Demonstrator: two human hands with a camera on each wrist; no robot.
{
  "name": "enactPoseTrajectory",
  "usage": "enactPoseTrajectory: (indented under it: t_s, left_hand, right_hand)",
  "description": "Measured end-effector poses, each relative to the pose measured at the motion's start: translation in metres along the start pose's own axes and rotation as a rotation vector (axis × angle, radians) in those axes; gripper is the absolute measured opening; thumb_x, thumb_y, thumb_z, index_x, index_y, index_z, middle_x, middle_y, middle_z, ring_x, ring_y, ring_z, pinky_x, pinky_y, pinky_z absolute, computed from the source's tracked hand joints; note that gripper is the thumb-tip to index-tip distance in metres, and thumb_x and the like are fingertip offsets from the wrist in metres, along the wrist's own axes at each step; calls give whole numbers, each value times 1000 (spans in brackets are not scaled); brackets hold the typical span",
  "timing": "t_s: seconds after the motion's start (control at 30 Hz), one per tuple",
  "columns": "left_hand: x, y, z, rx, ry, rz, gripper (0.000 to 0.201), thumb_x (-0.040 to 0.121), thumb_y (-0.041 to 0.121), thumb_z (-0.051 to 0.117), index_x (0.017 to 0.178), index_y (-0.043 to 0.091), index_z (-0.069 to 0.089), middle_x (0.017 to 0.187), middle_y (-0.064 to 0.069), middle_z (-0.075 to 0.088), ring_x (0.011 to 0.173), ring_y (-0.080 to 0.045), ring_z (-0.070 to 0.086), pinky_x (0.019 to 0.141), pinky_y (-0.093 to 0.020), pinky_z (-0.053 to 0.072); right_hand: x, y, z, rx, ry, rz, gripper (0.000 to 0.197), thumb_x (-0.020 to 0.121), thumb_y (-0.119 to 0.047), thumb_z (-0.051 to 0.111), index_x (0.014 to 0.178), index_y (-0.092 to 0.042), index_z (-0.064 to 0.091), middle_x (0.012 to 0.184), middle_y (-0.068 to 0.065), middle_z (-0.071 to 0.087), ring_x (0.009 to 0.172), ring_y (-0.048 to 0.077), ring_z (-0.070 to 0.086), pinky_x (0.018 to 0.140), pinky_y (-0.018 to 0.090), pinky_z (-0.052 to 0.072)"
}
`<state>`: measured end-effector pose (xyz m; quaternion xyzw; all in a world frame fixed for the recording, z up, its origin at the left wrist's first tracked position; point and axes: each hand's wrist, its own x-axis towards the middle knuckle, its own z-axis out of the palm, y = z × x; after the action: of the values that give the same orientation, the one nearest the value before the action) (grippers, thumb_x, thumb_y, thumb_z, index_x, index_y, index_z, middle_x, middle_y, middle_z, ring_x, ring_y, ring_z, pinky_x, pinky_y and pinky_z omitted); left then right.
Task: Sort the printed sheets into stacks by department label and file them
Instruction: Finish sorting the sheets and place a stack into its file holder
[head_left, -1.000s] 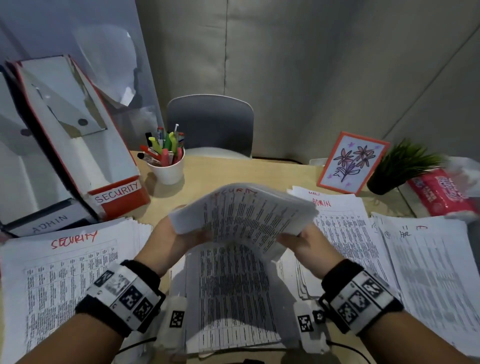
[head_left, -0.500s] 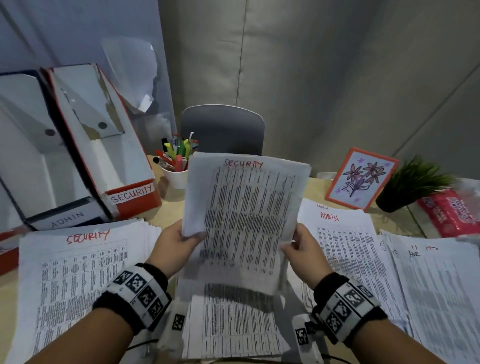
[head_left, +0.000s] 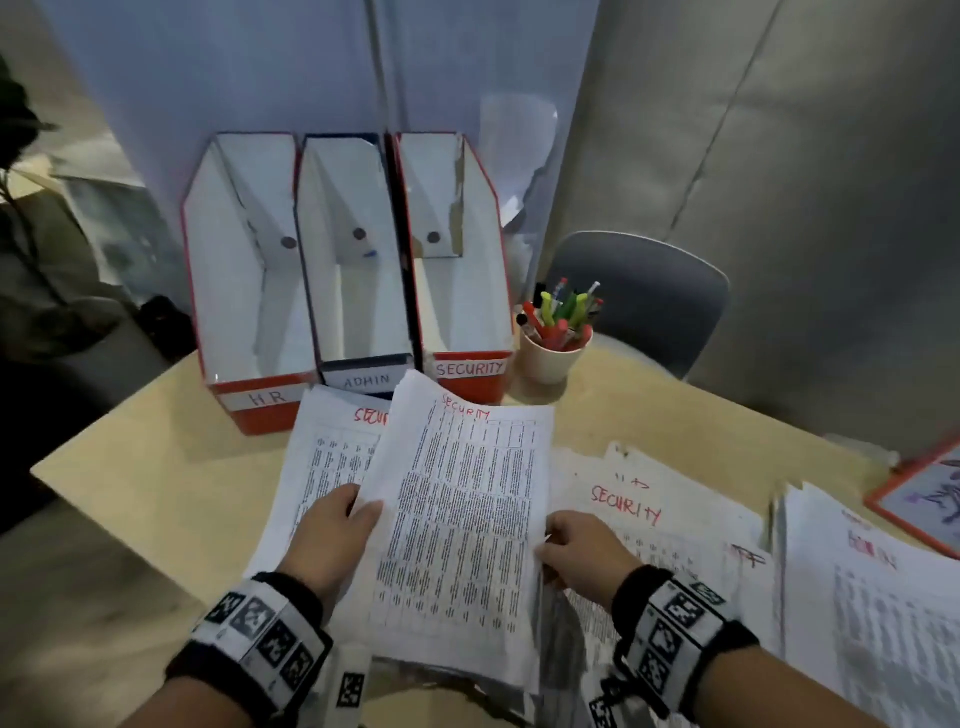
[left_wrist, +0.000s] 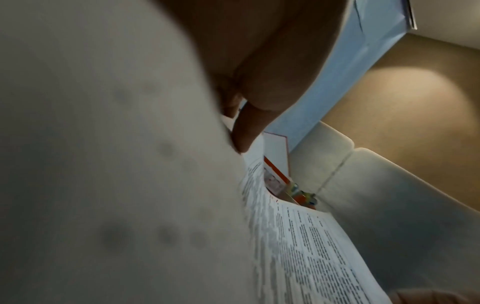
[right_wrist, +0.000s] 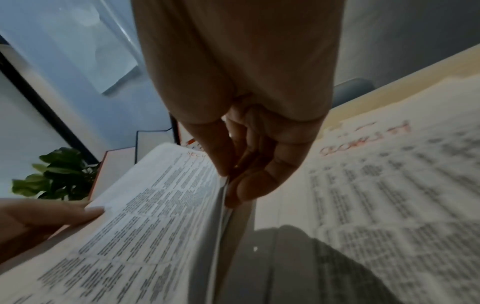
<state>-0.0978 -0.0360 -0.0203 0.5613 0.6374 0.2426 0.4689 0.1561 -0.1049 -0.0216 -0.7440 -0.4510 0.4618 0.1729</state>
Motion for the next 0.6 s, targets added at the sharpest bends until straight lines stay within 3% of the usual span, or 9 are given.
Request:
enactPoseTrajectory:
  t_s: [0.1,0.17,0.23,0.3,0.4,0.5,0.6]
  left_hand:
    - [6,-19,-29,-26,110,-59,13,91,15,59,86,9,68,83,-6,72,81,-27,67,76,-40,53]
    - [13,-25,-46,25,164,-82,14,91,15,60,90,5,69,86,-10,71,81,-28,66,72,-37,51]
    - [21,-28,-59,76,198,-100,16,90,16,60,92,2,69,89,-11,71,78,-27,63,66,-32,47]
    - [30,-33,-67,184,168,-147,18,90,17,60,97,2,68,93,-12,69,77,-25,60,64,-30,42]
    - [40,-43,-70,335,60,-238,28,87,19,61,110,4,64,106,-14,68,85,-27,60,73,-31,44]
    - [38,-38,-69,314,35,-224,50,81,18,68,128,8,54,118,-16,61,97,-30,61,82,-36,49]
    - [32,-19,-66,438,126,-22,70,80,22,73,140,11,40,137,-20,42,125,-35,43,104,-46,37]
  right_hand:
    - [12,-30,25,-27,-57,-26,28,84,1,51,61,-11,41,69,13,52,65,29,61,63,40,55]
    - [24,-41,40,-66,-41,-55,27,84,-4,54,61,-13,43,69,8,47,65,23,52,61,34,47]
    - [32,-49,51,-56,-35,-53,6,86,-10,56,84,-11,60,87,8,59,78,23,59,69,31,48]
    - [39,-50,60,-69,-57,-9,30,90,-13,55,119,-7,60,115,12,62,100,26,62,82,31,50]
    - [36,-52,58,-148,-82,19,41,92,-15,51,131,-1,51,128,15,56,113,28,56,97,35,46]
    - [28,-43,40,-59,-59,31,44,92,-17,51,134,-7,49,123,9,60,103,19,59,94,31,48]
    - [12,-22,7,91,32,41,33,91,-15,53,124,-13,58,99,1,66,85,11,64,77,25,52]
